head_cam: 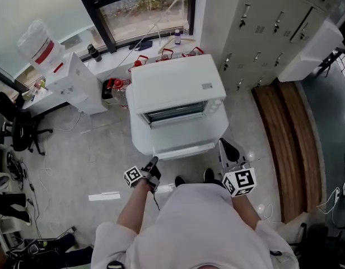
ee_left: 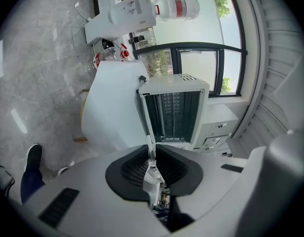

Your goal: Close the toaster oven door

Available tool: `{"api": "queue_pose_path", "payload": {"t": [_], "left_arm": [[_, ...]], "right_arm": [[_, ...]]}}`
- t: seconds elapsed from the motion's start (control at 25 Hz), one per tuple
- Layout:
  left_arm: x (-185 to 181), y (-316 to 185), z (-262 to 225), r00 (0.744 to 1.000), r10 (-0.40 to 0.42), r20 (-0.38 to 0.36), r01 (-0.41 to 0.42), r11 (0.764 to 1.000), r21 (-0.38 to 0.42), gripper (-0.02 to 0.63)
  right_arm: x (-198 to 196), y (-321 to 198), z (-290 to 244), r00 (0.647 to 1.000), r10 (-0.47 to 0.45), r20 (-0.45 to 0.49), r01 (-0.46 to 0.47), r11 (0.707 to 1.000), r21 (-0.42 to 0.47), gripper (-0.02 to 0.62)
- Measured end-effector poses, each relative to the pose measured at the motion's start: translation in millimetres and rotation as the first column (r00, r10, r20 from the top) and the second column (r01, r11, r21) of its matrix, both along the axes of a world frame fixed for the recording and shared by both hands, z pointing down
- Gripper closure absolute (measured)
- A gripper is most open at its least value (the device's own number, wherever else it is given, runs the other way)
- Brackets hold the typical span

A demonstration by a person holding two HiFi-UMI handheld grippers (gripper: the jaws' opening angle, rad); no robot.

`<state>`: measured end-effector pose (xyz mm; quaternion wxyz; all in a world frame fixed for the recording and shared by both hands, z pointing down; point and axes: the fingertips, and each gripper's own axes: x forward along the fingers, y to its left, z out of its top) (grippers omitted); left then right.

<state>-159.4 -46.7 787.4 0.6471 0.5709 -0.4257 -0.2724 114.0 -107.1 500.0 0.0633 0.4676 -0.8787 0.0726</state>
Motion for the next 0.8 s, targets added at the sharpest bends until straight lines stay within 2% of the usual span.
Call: {"api": "queue_pose_path", "payload": {"t": [0.16,0.28,0.4,0.6,0.8], "left_arm": [[-1,-2,-2,0.998,-0.029,-0.055,0.025,0.997,-0.073,0.548],[0,-3,-5,0.998,-0.02,-0.054,0.014,0.994,-0.108,0.548],[-3,-7,-12,0.999,-0.012,-0.049,0.007,0.994,-0.106,0.548],[-5,-11,-26,0.995,-0.043,-0.094,0.033,0.994,-0.107,0.548],[-8,-21,-42,0.993,-0.051,-0.104,0.037,0.991,-0.131,0.548]], "right_arm": [[0,-1,0,1.0,-0.001,0.008,0.001,1.0,0.002,0.588],[-1,1,0,1.0,-0.005,0.015,0.005,1.0,0.003,0.588],[-4,1,0,1.0,-0.006,0.018,0.006,1.0,0.007,0.588],[-1,3,0,1.0,0.004,0.023,-0.004,1.0,0.006,0.588],[-4,3,-1,1.0,0.002,0.029,-0.002,1.0,0.006,0.588]]}}
